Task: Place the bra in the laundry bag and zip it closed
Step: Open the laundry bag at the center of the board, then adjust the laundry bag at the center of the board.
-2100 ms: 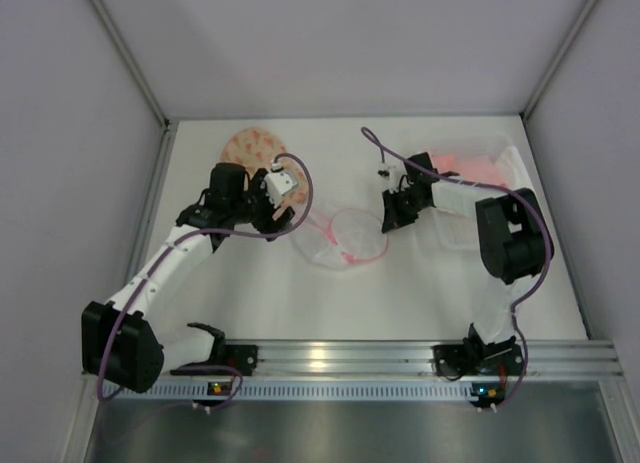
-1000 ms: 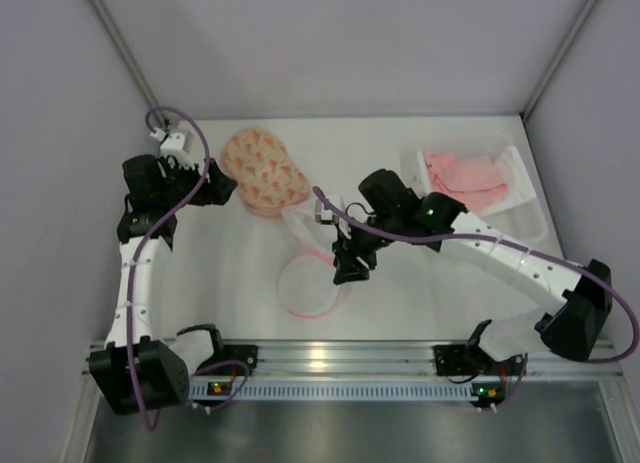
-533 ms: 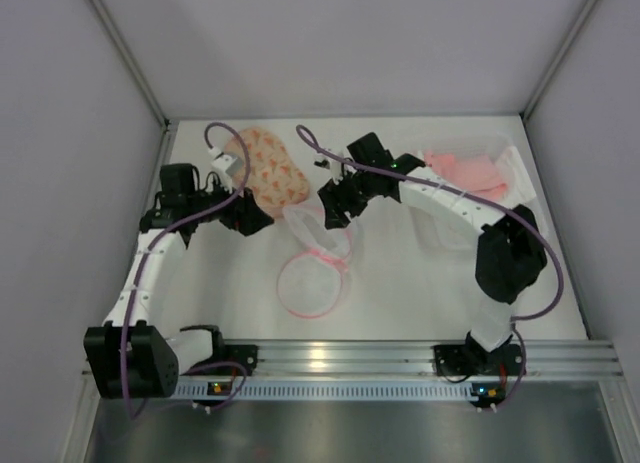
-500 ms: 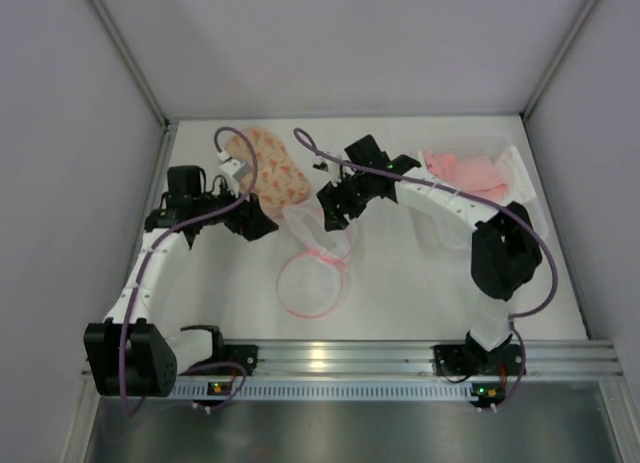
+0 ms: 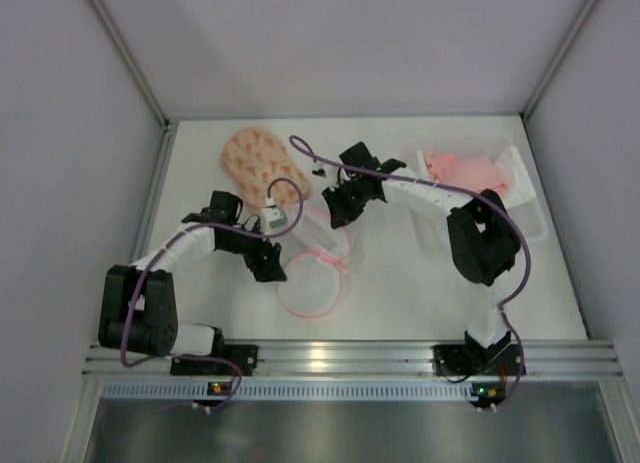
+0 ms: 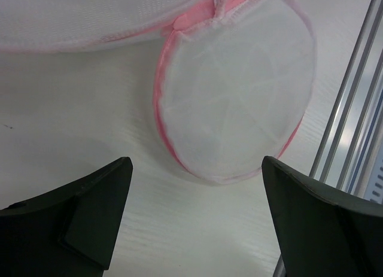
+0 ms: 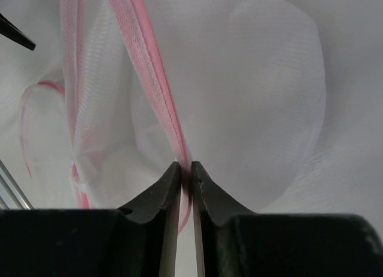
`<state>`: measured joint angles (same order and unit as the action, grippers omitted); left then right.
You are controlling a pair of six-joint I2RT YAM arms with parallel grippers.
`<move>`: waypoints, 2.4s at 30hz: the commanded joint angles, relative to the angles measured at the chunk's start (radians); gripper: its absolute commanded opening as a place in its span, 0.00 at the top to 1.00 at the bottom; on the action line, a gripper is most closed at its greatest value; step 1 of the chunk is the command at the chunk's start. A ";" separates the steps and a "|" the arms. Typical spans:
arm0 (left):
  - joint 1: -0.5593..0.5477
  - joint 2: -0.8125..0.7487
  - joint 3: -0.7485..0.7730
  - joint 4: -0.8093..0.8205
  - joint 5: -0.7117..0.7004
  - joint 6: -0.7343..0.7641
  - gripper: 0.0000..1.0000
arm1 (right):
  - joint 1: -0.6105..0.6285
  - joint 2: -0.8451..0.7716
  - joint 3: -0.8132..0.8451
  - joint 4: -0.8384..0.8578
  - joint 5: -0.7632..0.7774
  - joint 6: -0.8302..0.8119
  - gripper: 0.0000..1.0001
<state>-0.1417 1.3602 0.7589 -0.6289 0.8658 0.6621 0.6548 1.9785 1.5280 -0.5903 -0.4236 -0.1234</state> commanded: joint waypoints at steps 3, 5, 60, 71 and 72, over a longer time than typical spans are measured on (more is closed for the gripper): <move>-0.090 0.094 0.002 -0.005 -0.013 0.156 0.06 | -0.050 -0.147 -0.029 0.061 -0.055 0.033 0.93; -0.113 0.148 0.022 0.021 -0.023 0.143 0.08 | -0.053 -0.194 -0.042 0.052 -0.063 0.036 1.00; -0.144 0.020 0.292 -0.055 0.030 -0.297 1.00 | -0.276 -0.437 -0.275 -0.045 -0.024 0.021 0.91; -0.167 0.034 0.283 -0.061 -0.002 -0.335 1.00 | -0.533 -0.506 -0.134 -0.193 -0.006 -0.126 0.31; -0.168 0.033 0.284 -0.061 -0.002 -0.338 1.00 | -0.569 -0.504 -0.108 -0.215 0.014 -0.160 0.31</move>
<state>-0.3035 1.3987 1.0367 -0.6796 0.8547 0.3485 0.2092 1.5417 1.3190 -0.7338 -0.4450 -0.1638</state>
